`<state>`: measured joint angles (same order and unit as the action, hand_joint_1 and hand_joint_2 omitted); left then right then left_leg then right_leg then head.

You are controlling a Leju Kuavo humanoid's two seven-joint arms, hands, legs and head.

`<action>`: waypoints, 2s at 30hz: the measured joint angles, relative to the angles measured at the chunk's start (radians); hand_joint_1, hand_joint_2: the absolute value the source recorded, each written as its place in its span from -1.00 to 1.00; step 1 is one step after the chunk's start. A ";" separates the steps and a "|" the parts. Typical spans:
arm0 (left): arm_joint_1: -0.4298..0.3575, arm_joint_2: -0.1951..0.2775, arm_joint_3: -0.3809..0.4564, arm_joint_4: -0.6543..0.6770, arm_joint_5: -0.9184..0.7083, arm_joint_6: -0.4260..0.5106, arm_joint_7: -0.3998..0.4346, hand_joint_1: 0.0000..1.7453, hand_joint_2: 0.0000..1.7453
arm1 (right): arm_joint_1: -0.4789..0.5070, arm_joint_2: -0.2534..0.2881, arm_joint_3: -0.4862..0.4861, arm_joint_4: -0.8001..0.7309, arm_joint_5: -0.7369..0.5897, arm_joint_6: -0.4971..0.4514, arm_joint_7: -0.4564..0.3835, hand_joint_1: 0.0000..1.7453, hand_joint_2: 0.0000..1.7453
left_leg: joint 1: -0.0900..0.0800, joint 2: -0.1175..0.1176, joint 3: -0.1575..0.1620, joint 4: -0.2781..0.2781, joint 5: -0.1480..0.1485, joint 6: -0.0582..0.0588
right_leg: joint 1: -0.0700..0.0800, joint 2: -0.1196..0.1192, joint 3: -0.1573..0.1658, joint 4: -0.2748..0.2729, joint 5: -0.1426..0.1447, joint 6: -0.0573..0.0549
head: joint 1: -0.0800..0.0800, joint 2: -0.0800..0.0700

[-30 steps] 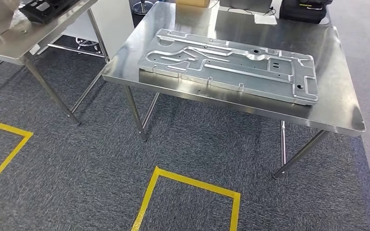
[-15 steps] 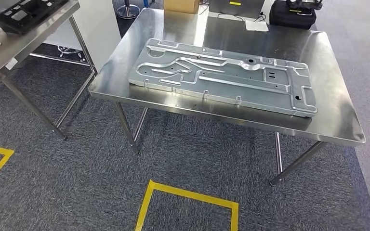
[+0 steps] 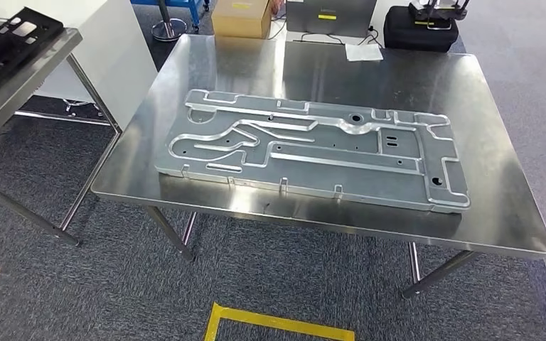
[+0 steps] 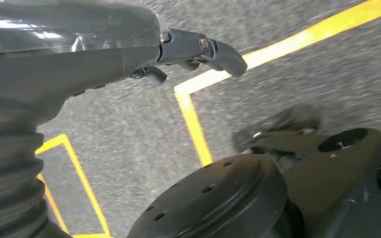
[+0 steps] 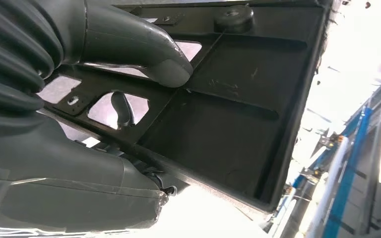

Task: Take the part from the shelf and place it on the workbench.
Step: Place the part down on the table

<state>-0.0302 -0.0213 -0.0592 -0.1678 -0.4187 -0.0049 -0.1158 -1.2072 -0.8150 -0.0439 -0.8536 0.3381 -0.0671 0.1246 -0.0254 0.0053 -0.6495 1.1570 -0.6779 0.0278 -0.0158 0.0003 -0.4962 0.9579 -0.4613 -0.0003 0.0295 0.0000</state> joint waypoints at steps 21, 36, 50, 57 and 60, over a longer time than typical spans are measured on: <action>-0.006 -0.002 0.014 0.001 -0.037 0.018 -0.040 -1.00 1.00 | 0.059 0.184 0.241 -0.100 0.235 0.072 0.017 1.00 1.00 | -0.012 -0.021 0.049 -0.142 0.257 0.041 | 0.001 0.007 -0.100 0.057 0.022 0.032 | 0.001 0.000; -0.004 0.002 0.015 0.001 -0.069 0.027 -0.035 -1.00 1.00 | 0.049 0.230 0.331 -0.131 0.208 0.095 0.031 1.00 1.00 | -0.007 -0.026 0.052 -0.152 0.260 0.021 | 0.008 0.000 -0.100 0.059 0.018 0.020 | 0.001 0.000; -0.031 -0.036 -0.005 0.000 -0.163 0.056 0.007 -1.00 1.00 | 0.219 0.631 0.391 0.096 0.463 -0.160 0.014 1.00 1.00 | -0.010 -0.025 0.065 -0.152 0.258 0.016 | 0.006 0.004 -0.087 0.058 0.017 0.019 | 0.000 0.000; -0.035 -0.034 -0.019 0.000 -0.195 0.044 0.006 -1.00 1.00 | 0.269 0.834 0.413 0.239 0.499 -0.230 0.009 1.00 1.00 | -0.010 -0.025 0.065 -0.152 0.258 0.016 | 0.006 0.003 -0.087 0.058 0.016 0.017 | 0.000 0.000; -0.037 -0.032 -0.030 0.000 -0.210 0.039 0.009 -1.00 1.00 | 0.273 0.874 0.417 0.278 0.503 -0.231 0.001 1.00 1.00 | -0.010 -0.025 0.065 -0.152 0.258 0.015 | 0.006 0.003 -0.087 0.058 0.015 0.016 | 0.000 0.000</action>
<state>-0.0672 -0.0535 -0.0891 -0.1682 -0.6290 0.0344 -0.1066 -0.9340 0.0594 0.3736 -0.5754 0.8412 -0.2978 0.1259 -0.0352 -0.0202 -0.5847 1.0045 -0.4203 0.0430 -0.0099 0.0029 -0.5827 1.0160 -0.4461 0.0159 0.0294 0.0000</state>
